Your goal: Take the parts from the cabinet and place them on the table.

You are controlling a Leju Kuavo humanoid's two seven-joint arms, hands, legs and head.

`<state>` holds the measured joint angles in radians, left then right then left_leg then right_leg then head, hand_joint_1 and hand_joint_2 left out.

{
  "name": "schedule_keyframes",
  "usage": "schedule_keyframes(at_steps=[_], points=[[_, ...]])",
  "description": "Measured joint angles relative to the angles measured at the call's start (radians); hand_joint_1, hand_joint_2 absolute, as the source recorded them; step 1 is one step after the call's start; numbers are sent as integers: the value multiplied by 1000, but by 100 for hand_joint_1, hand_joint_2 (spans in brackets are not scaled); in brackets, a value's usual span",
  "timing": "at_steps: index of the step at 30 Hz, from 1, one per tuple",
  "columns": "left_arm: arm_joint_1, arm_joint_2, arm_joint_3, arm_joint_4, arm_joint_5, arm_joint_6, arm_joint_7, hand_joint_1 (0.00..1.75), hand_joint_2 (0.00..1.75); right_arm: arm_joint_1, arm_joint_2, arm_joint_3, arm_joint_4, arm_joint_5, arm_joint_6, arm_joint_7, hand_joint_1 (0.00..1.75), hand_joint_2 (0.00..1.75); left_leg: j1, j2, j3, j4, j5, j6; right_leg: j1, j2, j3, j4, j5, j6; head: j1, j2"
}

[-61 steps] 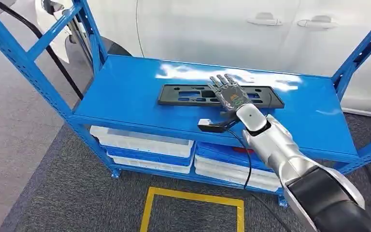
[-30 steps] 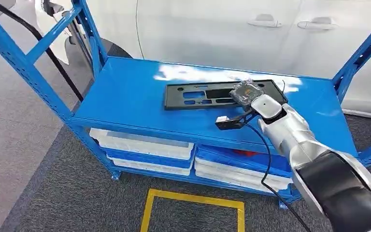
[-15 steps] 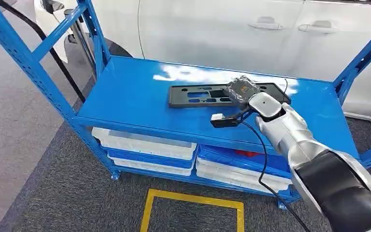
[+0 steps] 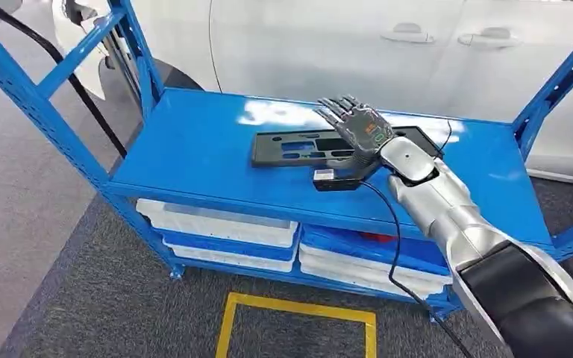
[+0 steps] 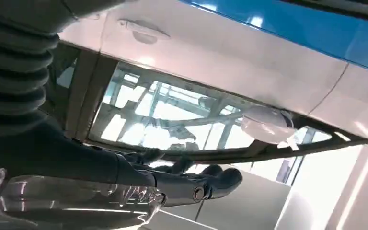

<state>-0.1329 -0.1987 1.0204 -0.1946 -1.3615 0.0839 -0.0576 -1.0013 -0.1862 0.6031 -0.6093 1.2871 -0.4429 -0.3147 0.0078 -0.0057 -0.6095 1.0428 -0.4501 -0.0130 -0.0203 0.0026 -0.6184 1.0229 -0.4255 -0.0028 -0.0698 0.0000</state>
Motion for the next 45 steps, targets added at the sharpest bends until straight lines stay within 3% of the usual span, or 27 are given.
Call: schedule_keyframes(at_steps=[1,3,4,5,6,9,10,13,15,16,18,19,20,21,22,24,25,28,31,34,35,36,37,39,41,43,45], points=[[1,0,0,0,1,0,-2,0,0,9,-1,1,-26,-3,8,0,0,0,-1,0,-20,47,-33,-4,-1,0,0,0,0,-5,0,0],[1,-1,0,0,4,0,-3,0,0,41,-4,3,-65,-10,18,12,0,0,3,0,-96,215,-109,-11,1,0,0,0,-1,-8,0,0],[2,-1,0,0,6,0,-3,0,0,61,-7,6,-81,-10,16,18,0,0,3,0,-127,278,-127,-12,3,-1,0,0,-1,-8,0,0],[3,-1,0,0,6,0,-3,0,0,81,-8,10,-90,-6,10,29,0,0,3,0,-137,294,-121,-12,3,-1,0,0,-1,-8,0,0],[5,-1,0,0,6,0,-3,0,0,103,-8,14,-99,-3,0,42,0,0,3,0,-125,264,-95,-10,4,-1,1,1,-2,-8,0,0],[5,-1,0,0,2,0,-3,0,0,158,-8,20,-120,-3,-51,73,0,0,2,0,-2,13,24,8,5,0,5,0,-4,-4,0,0],[4,-1,0,0,2,-1,-3,0,0,169,-8,21,-121,-3,-61,79,0,0,-5,0,12,-16,10,14,12,0,2,3,-5,2,0,0],[6,-1,0,0,-5,-3,-3,0,0,199,-9,23,-122,-3,-74,87,0,0,-9,-1,10,-19,13,22,6,1,3,-5,1,20,0,0],[5,-2,-1,0,-6,-5,-3,0,0,209,-11,24,-123,0,-82,92,0,0,1,1,19,-40,27,36,4,1,2,5,-7,32,0,0],[1,-2,-2,0,-7,-5,-3,0,0,209,-10,25,-124,3,-85,95,0,0,1,1,19,-43,29,41,5,0,-15,39,-36,34,0,0],[-2,-2,-3,0,-7,-6,-2,0,0,217,-13,26,-124,6,-87,102,0,0,-1,2,18,-43,29,46,5,0,-87,197,-118,38,0,0],[-1,-2,-3,0,-7,-7,0,0,0,226,-14,27,-124,9,-87,103,0,0,-1,1,17,-42,29,47,5,0,-123,273,-144,40,0,0],[1,-2,-3,0,-7,-8,0,0,0,236,-14,27,-124,11,-88,106,0,0,-1,1,17,-41,29,47,4,0,-140,306,-146,40,0,0],[1,-2,-3,0,-7,-8,0,0,0,243,-14,27,-124,13,-88,108,0,0,-1,0,17,-40,27,47,4,-1,-133,290,-125,41,0,0],[1,-2,-3,0,-8,-9,0,0,0,245,-14,27,-124,17,-89,109,0,0,-1,0,17,-37,25,45,2,-1,-103,228,-86,40,0,0],[0,-3,-6,0,-8,-11,-2,0,0,243,-14,27,-124,21,-89,116,0,0,-1,-1,17,-28,17,38,-1,-3,-5,40,-4,37,0,0],[0,-3,-6,0,-8,-11,-2,0,0,242,-14,27,-124,21,-89,117,0,0,-8,-1,13,-21,11,30,3,-3,11,6,-22,32,0,0],[0,-3,-8,0,-9,-11,-3,0,0,244,-14,27,-125,23,-89,114,0,0,-7,-1,16,-25,3,15,9,1,9,5,-25,13,0,0],[-1,-3,-10,0,-9,-10,-5,0,0,239,-14,25,-128,23,-89,109,0,0,-4,1,9,19,-22,-3,1,0,35,-8,-29,-9,0,0],[1,-3,-11,0,-9,-10,-5,0,0,239,-14,25,-128,23,-89,104,0,0,1,1,-121,252,-111,-13,4,-1,53,-8,-45,-15,0,0],[3,-3,-12,0,-9,-10,-5,0,0,242,-14,25,-128,23,-89,101,0,0,1,1,-159,301,-112,-13,5,0,61,-7,-52,-14,0,0],[5,-3,-12,0,-9,-10,-5,0,0,244,-14,25,-128,23,-89,100,0,0,1,1,-170,294,-84,-12,6,1,71,-7,-60,-14,0,0],[6,-3,-13,0,-9,-10,-5,0,0,244,-14,25,-128,23,-89,100,0,0,1,1,-154,237,-33,-8,7,2,84,-7,-70,-12,0,0],[6,-3,-13,0,-9,-10,-5,0,0,243,-14,25,-128,23,-89,100,0,0,-3,1,-81,47,89,8,8,2,115,-9,-93,-8,0,0],[7,-2,-13,0,-9,-9,-5,0,0,241,-14,25,-128,23,-89,100,0,0,-16,1,-50,-12,78,26,9,4,120,-13,-104,3,0,0],[5,-3,-14,0,-9,-7,-6,0,0,243,-14,25,-128,22,-90,95,0,0,-19,2,-46,-24,65,36,7,3,127,-17,-100,18,0,0],[8,-3,-14,0,-7,-5,-6,0,0,240,-15,22,-128,18,-91,94,0,0,-8,2,-14,-46,65,43,8,3,118,6,-85,31,0,0]])
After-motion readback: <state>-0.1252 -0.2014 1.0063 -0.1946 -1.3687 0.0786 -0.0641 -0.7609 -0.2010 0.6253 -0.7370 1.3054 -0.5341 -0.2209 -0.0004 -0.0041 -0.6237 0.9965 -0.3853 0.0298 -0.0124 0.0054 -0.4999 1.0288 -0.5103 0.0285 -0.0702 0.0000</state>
